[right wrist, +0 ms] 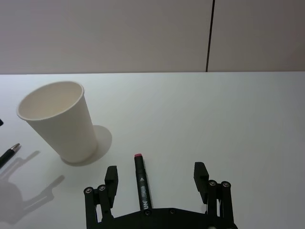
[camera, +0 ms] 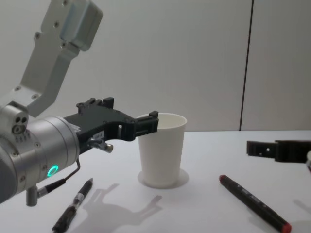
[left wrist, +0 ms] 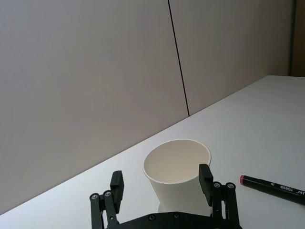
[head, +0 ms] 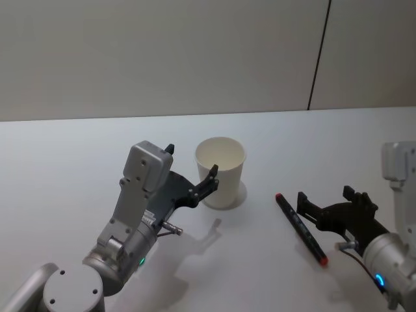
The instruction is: Place the pen into the pen holder.
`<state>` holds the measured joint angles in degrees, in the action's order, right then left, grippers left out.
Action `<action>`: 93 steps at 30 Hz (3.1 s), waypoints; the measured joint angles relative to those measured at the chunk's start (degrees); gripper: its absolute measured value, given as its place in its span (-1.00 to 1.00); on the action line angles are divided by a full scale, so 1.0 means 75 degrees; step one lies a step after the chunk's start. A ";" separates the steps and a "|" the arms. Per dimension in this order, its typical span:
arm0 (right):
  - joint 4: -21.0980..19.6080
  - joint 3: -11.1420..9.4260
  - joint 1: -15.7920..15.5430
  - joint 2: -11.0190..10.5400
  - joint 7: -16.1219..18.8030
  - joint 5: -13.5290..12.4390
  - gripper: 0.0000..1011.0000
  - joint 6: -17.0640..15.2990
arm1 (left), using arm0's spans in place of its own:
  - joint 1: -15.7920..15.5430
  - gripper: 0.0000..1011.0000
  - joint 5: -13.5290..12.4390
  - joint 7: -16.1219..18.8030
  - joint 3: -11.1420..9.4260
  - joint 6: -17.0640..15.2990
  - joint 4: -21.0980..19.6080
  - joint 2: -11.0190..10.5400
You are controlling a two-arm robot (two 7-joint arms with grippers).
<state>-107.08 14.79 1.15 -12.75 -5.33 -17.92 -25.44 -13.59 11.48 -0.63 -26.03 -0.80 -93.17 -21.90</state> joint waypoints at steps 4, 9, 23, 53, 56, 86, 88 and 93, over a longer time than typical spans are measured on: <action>0.0237 0.0026 0.0281 0.0167 0.0013 0.0125 0.98 -0.0425 | 0.0000 0.99 0.0000 0.0000 0.0000 0.0000 0.0000 0.0000; 0.0481 0.0073 0.0554 0.0313 0.0125 0.0325 0.98 -0.0762 | 0.0000 0.99 0.0000 0.0000 0.0000 0.0000 0.0000 0.0000; 0.1160 0.0274 0.1232 0.0700 0.0535 0.1017 0.98 -0.1450 | 0.0000 0.99 0.0000 0.0000 0.0000 0.0000 0.0000 0.0000; 0.2420 0.0128 0.2068 0.1114 0.0873 0.1169 0.98 -0.1948 | 0.0000 0.99 0.0000 0.0000 0.0000 0.0000 0.0000 0.0000; 0.2501 0.0110 0.2106 0.1127 0.0913 0.1165 0.87 -0.1954 | 0.0000 0.99 0.0000 0.0000 0.0000 0.0000 0.0000 0.0000; 0.2884 0.0034 0.2261 0.1200 0.1103 0.1336 -0.66 -0.2119 | 0.0000 0.99 0.0000 0.0000 0.0000 0.0000 0.0000 0.0000; 0.2876 0.0035 0.2256 0.1202 0.1114 0.1361 -0.66 -0.2119 | 0.0000 0.99 0.0000 0.0000 0.0000 0.0000 0.0000 0.0000; 0.2805 0.0047 0.2227 0.1203 0.1123 0.1432 -0.66 -0.2066 | 0.0000 0.99 0.0000 0.0000 0.0000 0.0000 0.0000 0.0000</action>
<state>-86.04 15.14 17.85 -3.73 3.09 -7.17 -40.94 -13.59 11.48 -0.62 -26.02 -0.80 -93.18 -21.89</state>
